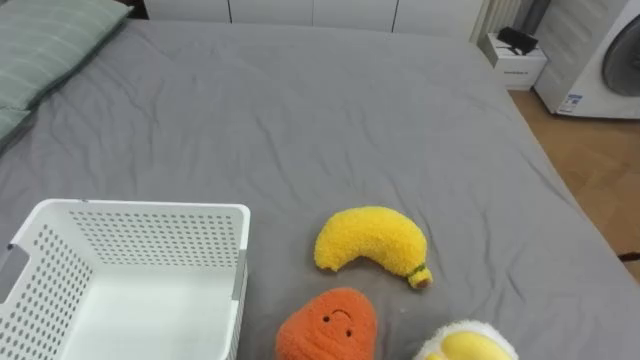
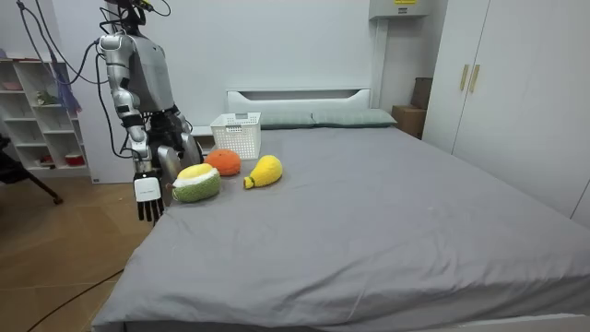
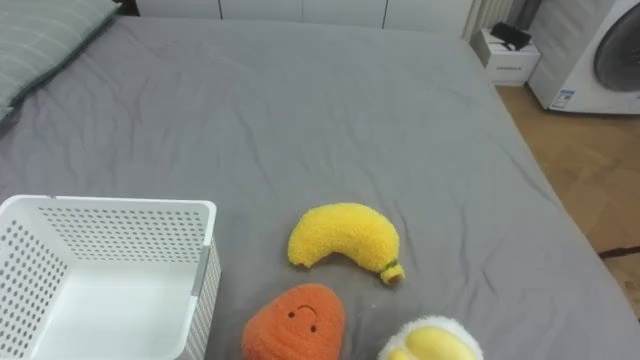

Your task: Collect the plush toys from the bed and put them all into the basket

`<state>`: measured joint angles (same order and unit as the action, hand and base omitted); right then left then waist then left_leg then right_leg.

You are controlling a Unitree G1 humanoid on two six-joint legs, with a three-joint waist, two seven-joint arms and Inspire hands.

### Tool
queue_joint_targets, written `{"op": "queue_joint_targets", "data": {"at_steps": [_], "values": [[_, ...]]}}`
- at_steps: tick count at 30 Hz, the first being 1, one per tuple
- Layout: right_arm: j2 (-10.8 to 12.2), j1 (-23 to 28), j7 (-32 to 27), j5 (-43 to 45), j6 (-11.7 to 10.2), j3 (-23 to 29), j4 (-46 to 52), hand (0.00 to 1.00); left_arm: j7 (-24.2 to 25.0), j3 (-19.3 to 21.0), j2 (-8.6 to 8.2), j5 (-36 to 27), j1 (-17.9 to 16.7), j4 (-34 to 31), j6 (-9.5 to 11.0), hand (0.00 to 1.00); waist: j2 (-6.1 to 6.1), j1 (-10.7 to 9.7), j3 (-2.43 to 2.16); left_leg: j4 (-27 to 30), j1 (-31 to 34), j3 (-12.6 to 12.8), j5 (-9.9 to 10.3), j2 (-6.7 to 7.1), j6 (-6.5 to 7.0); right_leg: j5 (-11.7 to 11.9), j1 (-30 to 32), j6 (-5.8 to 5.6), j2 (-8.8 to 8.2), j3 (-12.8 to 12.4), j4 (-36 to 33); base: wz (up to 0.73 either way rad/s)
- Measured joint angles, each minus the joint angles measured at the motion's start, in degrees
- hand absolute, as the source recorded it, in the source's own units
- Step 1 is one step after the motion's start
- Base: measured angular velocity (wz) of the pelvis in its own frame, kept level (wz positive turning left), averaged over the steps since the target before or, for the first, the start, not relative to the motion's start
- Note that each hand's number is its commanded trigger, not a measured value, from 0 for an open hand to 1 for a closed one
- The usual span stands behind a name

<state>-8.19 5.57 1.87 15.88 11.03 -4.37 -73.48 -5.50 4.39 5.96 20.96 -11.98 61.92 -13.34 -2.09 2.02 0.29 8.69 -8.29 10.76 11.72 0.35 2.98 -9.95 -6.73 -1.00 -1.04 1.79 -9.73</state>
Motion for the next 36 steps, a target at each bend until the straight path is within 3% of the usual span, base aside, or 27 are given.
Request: {"op": "queue_joint_targets", "data": {"at_steps": [17,18,20,26,31,35,36], "values": [[0.02,0.67,-0.84,-5.81,0.39,1.38,-0.85,0.0,-1.79,2.61,-0.03,0.02,-0.11,-0.06,0.25,0.0,0.09,-0.17,-0.07,-0.16,-0.22,0.07,0.01,0.0,0.0,-0.01,-0.18,-0.01,-0.02,-0.13,0.06,0.0],[0.01,0.96,-1.52,-7.46,0.38,2.08,-1.46,0.0,-1.79,3.14,-0.07,0.01,-0.1,-0.06,-0.08,0.0,0.53,-0.22,-0.36,-0.06,-0.3,0.05,0.01,0.01,0.0,-0.01,-0.22,-0.01,-0.02,-0.11,0.08,0.0],[-0.02,1.25,-2.46,-9.79,0.67,3.99,-2.36,0.0,-1.82,3.94,-0.11,0.02,-0.26,-0.06,-0.45,0.0,0.41,-0.43,-0.4,-0.03,-0.48,0.03,0.0,0.01,0.0,-0.02,-0.36,-0.01,-0.01,-0.02,0.03,0.0],[-0.87,2.31,-6.14,-20.94,0.9,14.9,-3.35,0.0,-2.69,8.74,-0.08,-0.01,-1.86,-0.61,-0.44,0.0,-0.04,-3.44,-0.11,-0.27,-1.09,-0.14,-0.01,0.02,-0.03,-0.14,-1.26,0.06,-0.03,0.07,0.1,0.0],[-4.77,1.2,-10.6,-25.3,0.87,23.15,-0.77,0.0,-3.05,11.87,0.92,-0.02,-1.73,-1.31,0.17,0.0,-1.06,-4.07,-0.26,-0.39,-0.42,1.19,0.0,-0.06,-0.02,-0.36,0.5,0.24,0.07,-1.12,-1.18,-0.15],[-9.07,-1.35,-15.5,-26.94,-0.21,25.0,10.46,0.0,-3.24,11.78,3.03,0.01,-2.01,-1.39,0.69,0.0,-2.77,-4.8,-0.19,-0.36,0.48,1.65,-0.07,-0.14,-0.07,-0.19,1.98,0.11,0.22,-1.64,-1.4,-0.09],[-9.24,-1.38,-16.09,-26.93,-0.39,25.28,13.39,0.0,-3.27,11.74,3.24,0.0,-2.06,-1.5,0.69,0.0,-2.7,-4.87,0.04,-0.3,0.62,1.65,-0.09,-0.18,-0.09,-0.07,2.06,0.09,0.26,-1.62,-1.27,0.0]]}}
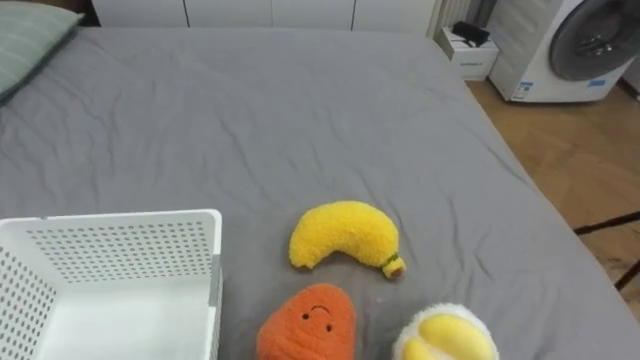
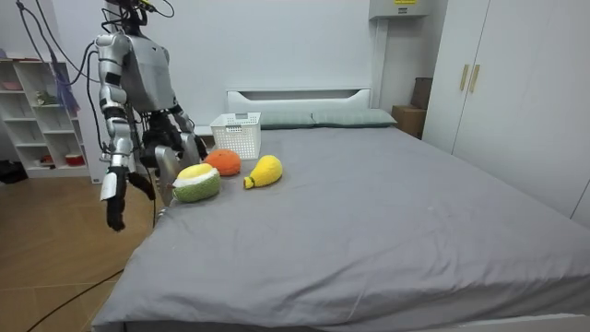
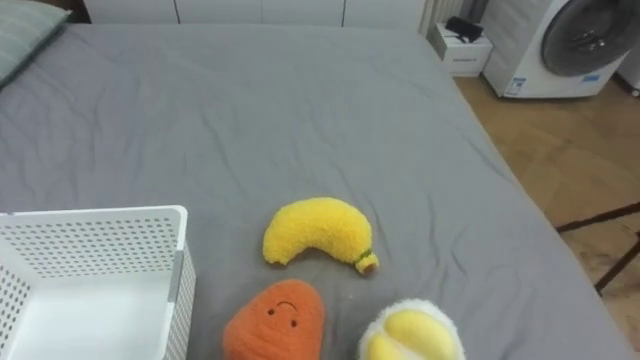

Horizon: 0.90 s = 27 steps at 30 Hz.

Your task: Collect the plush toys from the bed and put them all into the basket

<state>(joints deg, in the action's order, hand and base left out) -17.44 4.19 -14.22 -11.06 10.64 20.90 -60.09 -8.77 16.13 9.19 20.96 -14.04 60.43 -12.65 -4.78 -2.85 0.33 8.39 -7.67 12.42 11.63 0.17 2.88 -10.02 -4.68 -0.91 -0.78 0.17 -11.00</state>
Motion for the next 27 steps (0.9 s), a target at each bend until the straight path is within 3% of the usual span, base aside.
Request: {"op": "queue_joint_targets", "data": {"at_steps": [2,4,6,10,15,16,19,27], "values": [[-0.02,-0.71,-2.1,0.06,-1.01,-0.51,11.1,0.0,-0.7,-1.35,0.9,-0.06,-0.06,-0.04,0.0,0.0,-0.72,0.12,0.27,0.21,0.12,0.4,-0.07,-0.24,-0.15,0.19,0.11,0.03,0.23,-0.1,0.35,-0.03],[0.04,-1.43,-2.45,0.19,-1.02,-1.82,20.61,0.0,-0.87,-1.83,0.91,0.0,0.01,-0.62,-0.01,0.0,-1.02,0.75,0.07,0.04,0.66,1.09,-0.14,-0.47,-0.28,0.42,1.15,0.15,0.56,-0.91,0.28,-0.18],[0.23,-2.39,-2.34,1.95,-1.92,-3.47,29.17,0.0,-1.18,-2.8,0.89,-0.02,-0.1,-0.56,0.15,0.0,-0.68,0.96,0.36,0.06,1.37,1.38,-0.17,-0.76,-0.35,1.03,1.66,0.34,0.8,-1.03,0.53,-0.11],[1.32,-3.17,-1.5,6.68,-4.28,-4.72,41.56,0.0,-1.8,-3.58,0.88,-0.05,-0.1,-0.3,1.85,0.0,-0.43,1.65,0.22,-0.02,1.57,0.56,-0.17,-0.87,-0.46,1.05,1.51,0.36,0.8,0.16,0.51,0.11],[1.42,-2.53,0.31,6.53,-5.18,-7.88,44.05,0.0,-1.84,-4.02,0.23,-0.05,-1.29,-1.39,2.55,0.0,0.14,1.8,-0.22,0.0,1.53,-0.09,-0.18,-0.85,-0.48,1.05,1.17,0.36,0.59,1.68,0.54,0.06],[1.44,-2.36,1.09,6.47,-5.17,-8.55,44.5,0.0,-1.84,-4.03,0.04,-0.05,-1.83,-1.41,2.7,0.0,0.41,1.79,-0.59,0.0,1.53,-0.08,-0.18,-0.83,-0.48,1.04,1.19,0.36,0.47,1.71,0.53,0.0],[1.47,-2.31,2.81,6.34,-5.16,-8.52,45.17,0.0,-1.84,-3.99,-0.46,-0.04,-2.61,-2.27,2.68,0.0,1.29,1.6,-0.92,0.0,1.49,-0.08,-0.23,-0.74,-0.5,1.03,1.18,0.34,0.13,1.82,0.45,0.0],[1.5,-1.42,11.72,17.37,-4.26,-12.92,44.52,0.0,-1.62,-4.04,-1.52,-0.05,-3.3,-3.58,2.54,0.0,0.85,2.06,-0.74,0.22,0.87,-0.23,-0.32,-0.73,-0.65,1.0,0.04,0.36,0.09,2.28,1.18,0.02]]}}
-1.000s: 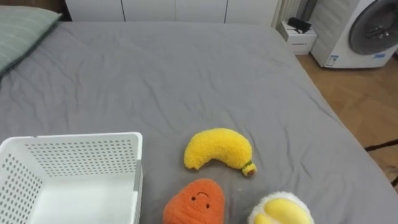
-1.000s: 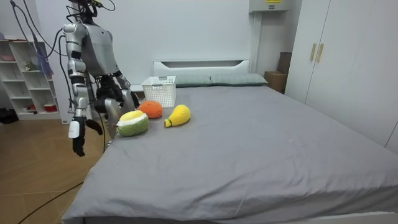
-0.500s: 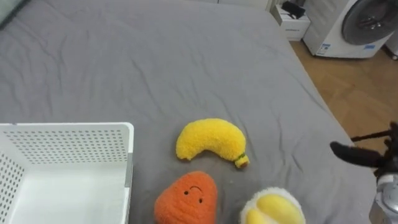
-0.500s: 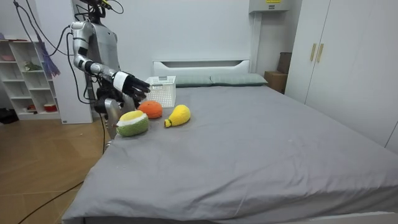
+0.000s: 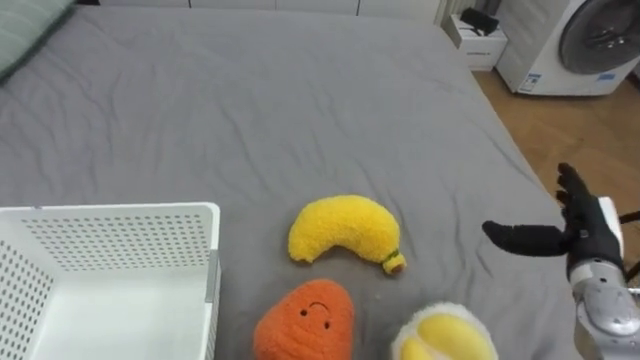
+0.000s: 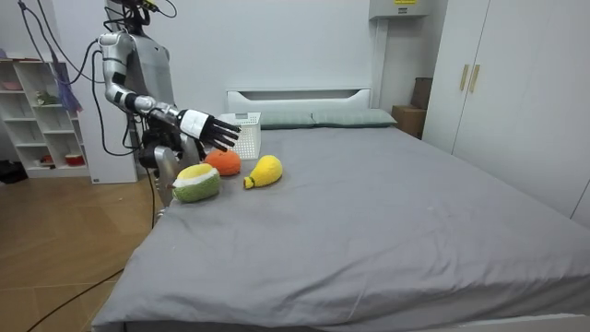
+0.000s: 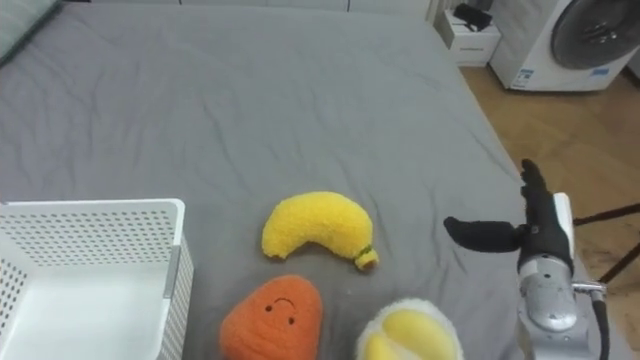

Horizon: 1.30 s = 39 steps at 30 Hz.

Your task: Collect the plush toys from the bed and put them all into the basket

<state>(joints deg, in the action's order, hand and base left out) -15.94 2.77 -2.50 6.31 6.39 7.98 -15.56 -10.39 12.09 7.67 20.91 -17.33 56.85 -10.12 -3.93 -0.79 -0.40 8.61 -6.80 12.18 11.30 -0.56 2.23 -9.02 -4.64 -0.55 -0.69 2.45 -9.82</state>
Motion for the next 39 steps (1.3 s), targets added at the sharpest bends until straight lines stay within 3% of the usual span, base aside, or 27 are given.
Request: {"op": "queue_joint_targets", "data": {"at_steps": [3,8,16,26,37,38,39], "values": [[0.14,0.42,3.49,4.92,0.2,-2.31,-3.34,0.0,0.0,0.03,0.01,0.02,0.74,0.02,-0.27,0.0,-0.28,1.26,0.07,0.02,-0.1,-0.07,0.02,0.0,0.0,0.0,-0.19,0.0,-0.02,0.06,0.14,0.02],[0.69,0.47,11.09,12.04,3.25,-4.94,-8.99,0.0,0.0,0.1,0.01,-0.02,2.14,0.0,-0.32,0.0,-1.06,2.79,0.17,0.1,0.26,-0.81,0.01,0.13,0.01,-0.01,-0.2,-0.01,-0.15,0.78,0.2,0.06],[0.71,0.09,17.85,12.43,3.79,-6.93,-17.01,0.0,0.8,0.01,1.16,0.01,3.92,0.32,-1.35,0.0,-2.5,3.8,0.61,0.04,0.37,-1.22,0.03,0.14,0.0,-0.08,-0.3,0.02,-0.16,1.39,0.46,0.03],[0.66,-0.78,24.77,16.61,5.92,-7.26,-19.63,0.0,0.93,0.03,1.2,0.06,4.5,0.27,-3.32,0.0,-2.34,4.38,0.44,0.15,0.58,-1.38,0.04,0.13,0.03,-0.07,-0.12,0.03,-0.27,2.3,0.29,0.0],[0.66,-1.73,28.36,18.98,7.46,-7.29,-21.77,0.0,0.92,-0.39,1.16,-0.01,5.04,-0.02,-3.54,0.0,-1.88,4.4,0.25,0.21,0.55,-1.4,0.04,0.08,0.02,-0.03,-0.25,0.06,-0.27,2.66,0.19,0.0],[0.67,-1.69,28.67,18.98,7.47,-7.31,-21.87,0.15,0.92,-0.58,1.16,-0.01,5.06,-0.02,-3.59,0.0,-1.85,4.39,0.26,0.21,0.56,-1.4,0.04,0.08,0.03,-0.03,-0.25,0.06,-0.27,2.72,0.18,0.0],[0.67,-1.59,29.26,18.98,7.49,-7.46,-21.88,0.51,0.92,-1.16,1.19,-0.02,5.07,-0.01,-3.66,0.0,-1.76,4.35,0.25,0.19,0.58,-1.4,0.04,0.08,0.03,-0.03,-0.24,0.07,-0.27,2.76,0.18,0.0]]}}
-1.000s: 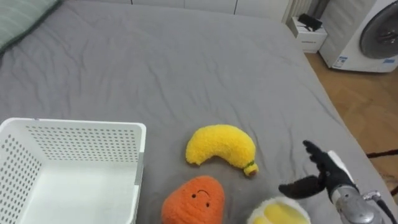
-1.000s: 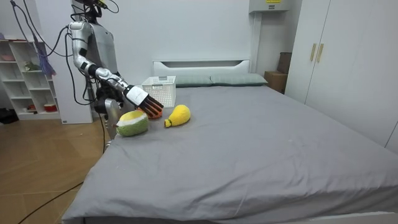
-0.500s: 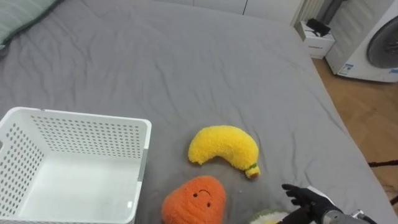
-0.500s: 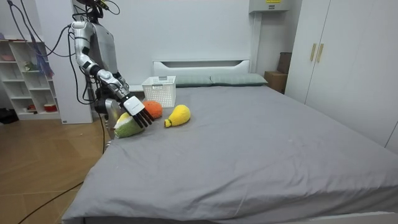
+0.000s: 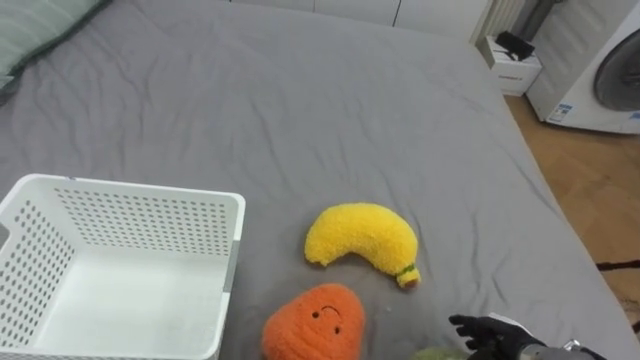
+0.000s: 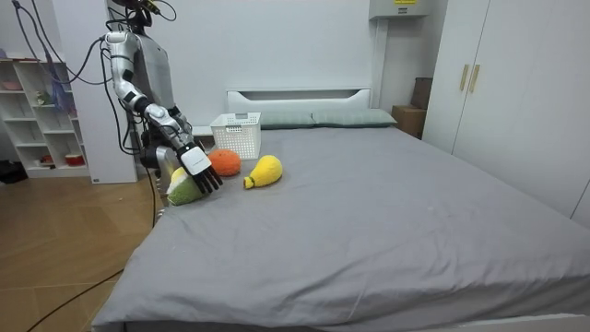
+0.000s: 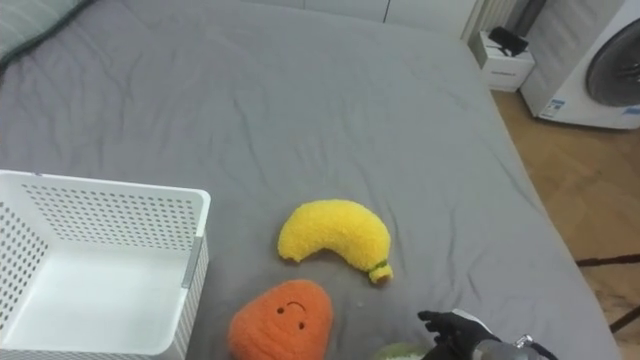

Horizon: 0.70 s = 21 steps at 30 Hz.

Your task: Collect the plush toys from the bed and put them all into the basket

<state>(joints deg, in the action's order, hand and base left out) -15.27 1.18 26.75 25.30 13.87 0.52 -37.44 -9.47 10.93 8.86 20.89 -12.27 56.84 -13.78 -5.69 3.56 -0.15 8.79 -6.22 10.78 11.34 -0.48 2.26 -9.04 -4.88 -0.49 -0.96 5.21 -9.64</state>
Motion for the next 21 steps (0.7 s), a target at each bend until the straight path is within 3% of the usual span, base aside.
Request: {"op": "queue_joint_targets", "data": {"at_steps": [1,2,9,21], "values": [[-0.01,0.02,0.35,0.01,0.02,-0.34,0.0,0.91,0.0,-0.29,-0.01,0.0,0.0,0.01,-0.06,0.0,0.12,-0.06,-0.03,-0.05,0.0,0.0,0.0,0.0,0.0,0.0,0.0,0.0,0.0,0.02,0.0,0.0],[-0.01,0.01,0.66,0.01,0.01,-0.63,-0.01,1.0,0.0,-0.58,-0.01,0.0,0.0,0.03,-0.07,0.0,0.25,-0.06,-0.02,-0.08,0.0,0.0,0.0,-0.01,0.0,0.0,0.0,0.0,-0.02,0.02,-0.02,0.0],[-0.03,-0.11,1.47,0.58,-0.04,-1.5,-0.02,1.0,0.09,-1.08,-0.04,0.0,-0.02,0.03,-0.07,0.0,0.74,-0.03,-0.02,-0.08,0.04,-0.01,0.0,-0.01,0.0,0.0,0.02,0.0,-0.04,0.2,-0.01,0.0],[0.04,-0.63,1.95,8.62,0.03,-1.68,0.17,1.0,0.06,-1.02,-0.03,-0.01,0.02,0.02,-0.03,0.0,0.35,0.03,-0.19,-0.06,0.11,-0.01,-0.01,0.01,0.0,0.0,0.13,0.0,-0.03,0.09,-0.02,0.0]]}}
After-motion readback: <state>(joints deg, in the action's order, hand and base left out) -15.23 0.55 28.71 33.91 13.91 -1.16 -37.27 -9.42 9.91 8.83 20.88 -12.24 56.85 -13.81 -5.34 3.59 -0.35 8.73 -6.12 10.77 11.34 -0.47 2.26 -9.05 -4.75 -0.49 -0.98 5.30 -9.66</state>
